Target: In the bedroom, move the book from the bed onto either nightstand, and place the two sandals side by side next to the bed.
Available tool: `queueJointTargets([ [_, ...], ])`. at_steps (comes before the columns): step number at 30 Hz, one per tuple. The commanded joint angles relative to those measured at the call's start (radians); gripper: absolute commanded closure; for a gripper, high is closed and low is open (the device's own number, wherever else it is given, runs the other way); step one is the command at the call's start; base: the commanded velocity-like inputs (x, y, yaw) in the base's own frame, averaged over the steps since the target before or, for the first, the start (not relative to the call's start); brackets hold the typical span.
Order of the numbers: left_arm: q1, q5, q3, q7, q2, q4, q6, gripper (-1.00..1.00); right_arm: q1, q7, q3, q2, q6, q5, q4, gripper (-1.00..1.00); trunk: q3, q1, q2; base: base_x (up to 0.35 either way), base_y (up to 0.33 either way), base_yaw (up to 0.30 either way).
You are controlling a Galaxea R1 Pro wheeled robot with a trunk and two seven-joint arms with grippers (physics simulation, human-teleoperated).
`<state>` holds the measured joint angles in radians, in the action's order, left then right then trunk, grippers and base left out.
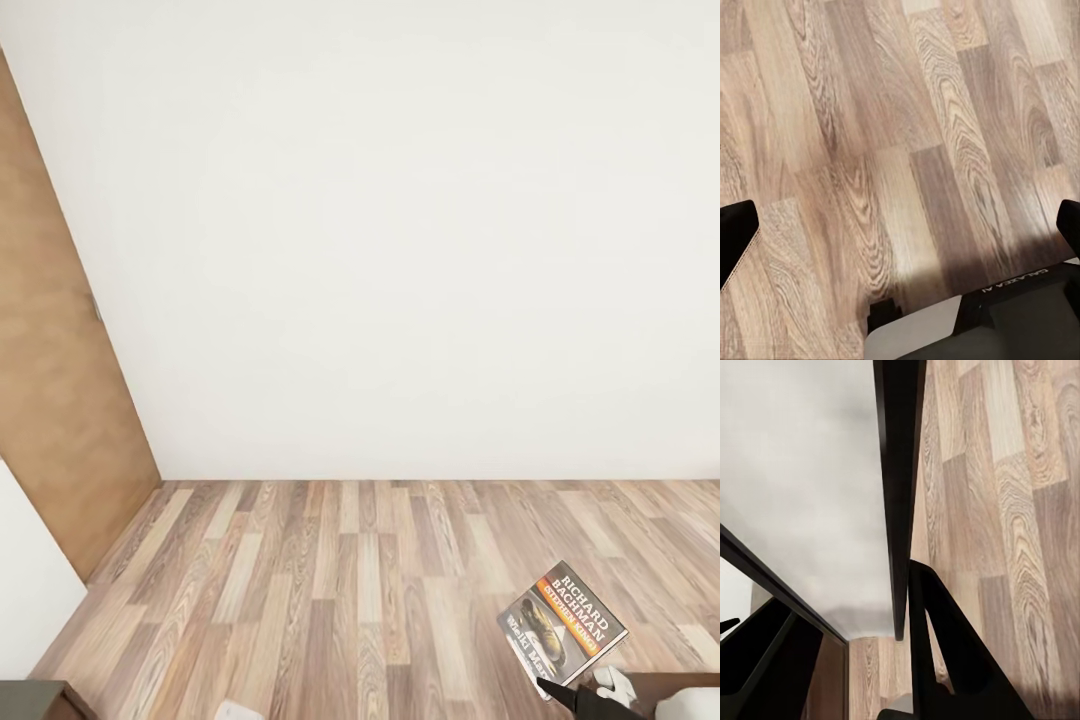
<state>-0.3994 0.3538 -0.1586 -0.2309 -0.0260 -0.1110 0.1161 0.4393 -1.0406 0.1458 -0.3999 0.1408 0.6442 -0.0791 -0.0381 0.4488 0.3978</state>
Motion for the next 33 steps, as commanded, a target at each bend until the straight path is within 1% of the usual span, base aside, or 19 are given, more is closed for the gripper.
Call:
queueJointTargets([
  [1,-0.001,0.010,-0.009,-0.004,0.000,0.001,0.004,-1.00,0.001,-0.002,0.003,0.000,0.010,0.012,-0.001,1.00,-0.002,0.001,0.002,0.332,0.000,0.000],
  [33,-0.001,0.010,-0.009,-0.004,0.000,0.001,0.004,-1.00,0.001,-0.002,0.003,0.000,0.010,0.012,0.000,1.00,-0.002,0.001,0.002,0.332,0.000,0.000],
])
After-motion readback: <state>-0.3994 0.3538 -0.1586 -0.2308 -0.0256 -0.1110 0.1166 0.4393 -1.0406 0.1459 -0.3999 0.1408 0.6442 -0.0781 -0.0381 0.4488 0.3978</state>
